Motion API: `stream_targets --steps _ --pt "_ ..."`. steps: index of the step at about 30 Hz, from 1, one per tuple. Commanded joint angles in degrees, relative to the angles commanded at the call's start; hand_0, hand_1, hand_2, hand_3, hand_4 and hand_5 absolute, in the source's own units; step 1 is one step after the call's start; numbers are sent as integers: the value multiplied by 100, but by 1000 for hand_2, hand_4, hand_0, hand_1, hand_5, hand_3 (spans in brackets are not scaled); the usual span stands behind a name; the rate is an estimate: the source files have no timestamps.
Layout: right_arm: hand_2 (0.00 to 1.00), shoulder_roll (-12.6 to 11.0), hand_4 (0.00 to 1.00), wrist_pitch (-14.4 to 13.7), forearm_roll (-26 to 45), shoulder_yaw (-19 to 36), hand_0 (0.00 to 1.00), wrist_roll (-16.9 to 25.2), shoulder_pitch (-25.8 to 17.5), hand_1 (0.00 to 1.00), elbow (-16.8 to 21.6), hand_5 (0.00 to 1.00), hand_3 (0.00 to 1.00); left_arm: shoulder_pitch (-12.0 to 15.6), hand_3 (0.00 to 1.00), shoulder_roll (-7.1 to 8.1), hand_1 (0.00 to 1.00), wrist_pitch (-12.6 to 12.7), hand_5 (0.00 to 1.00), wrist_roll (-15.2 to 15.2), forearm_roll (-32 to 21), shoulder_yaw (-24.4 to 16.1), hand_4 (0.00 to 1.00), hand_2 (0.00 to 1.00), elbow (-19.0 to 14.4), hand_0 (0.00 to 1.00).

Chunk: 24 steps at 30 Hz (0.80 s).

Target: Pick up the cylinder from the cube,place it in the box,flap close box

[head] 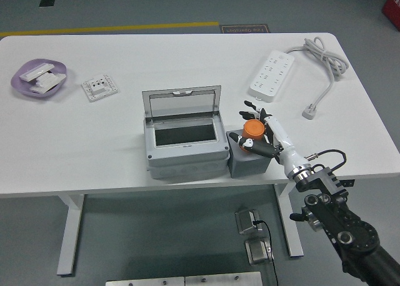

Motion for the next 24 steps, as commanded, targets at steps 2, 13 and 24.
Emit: stream_targets --steps 2,13,24 --pt "843 0 929 -6 2 1 771 -2 2 863 -1 283 946 -5 838 8 811 1 477 -2 4 -6 725 777 0 822" --pt "842 7 925 -28 97 -32 769 1 5 861 -5 282 942 -2 838 3 811 31 477 -11 1 -4 725 777 0 822" --pt "804 -2 700 -82 259 -88 769 7 -6 841 21 239 907 10 838 7 811 35 477 0 11 -7 725 777 0 822"
